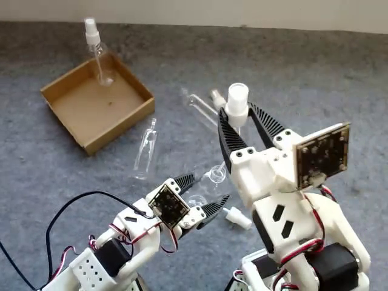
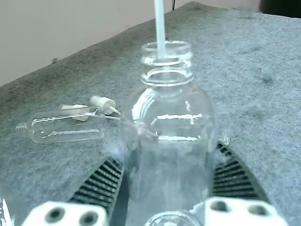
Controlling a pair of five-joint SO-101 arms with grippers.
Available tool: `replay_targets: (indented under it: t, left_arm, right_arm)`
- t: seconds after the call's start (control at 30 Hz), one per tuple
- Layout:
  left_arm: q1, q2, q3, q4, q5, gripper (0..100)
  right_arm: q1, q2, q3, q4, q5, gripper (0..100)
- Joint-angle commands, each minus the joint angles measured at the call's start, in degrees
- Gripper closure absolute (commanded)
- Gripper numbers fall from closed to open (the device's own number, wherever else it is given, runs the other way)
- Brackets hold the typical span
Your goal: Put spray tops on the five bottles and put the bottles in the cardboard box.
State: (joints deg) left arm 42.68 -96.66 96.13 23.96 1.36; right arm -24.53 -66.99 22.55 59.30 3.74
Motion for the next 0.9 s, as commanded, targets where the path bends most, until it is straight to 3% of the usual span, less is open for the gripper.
replay_targets:
  t: [0.0, 0.23, 0.47, 0.87]
  left_arm:
    - [0.2, -0.7, 1.4, -0.3, 0.6, 94]
    - [0.1, -0.7, 0.8, -0.4, 0.4, 94]
    - [-5.1, -0.7, 0.8, -3.1, 0.6, 94]
    - [-5.3, -0.7, 0.8, -3.3, 0.6, 94]
  right_arm:
    - [-0.5, -0.3, 1.4, -1.6, -0.3, 99.3]
    - [-1.4, -2.0, 6.4, 1.1, -0.5, 99.3]
    - [-7.5, -14.8, 14.6, 2.8, -0.5, 99.3]
    - [-7.7, -24.8, 30.6, 2.9, -0.2, 99.1]
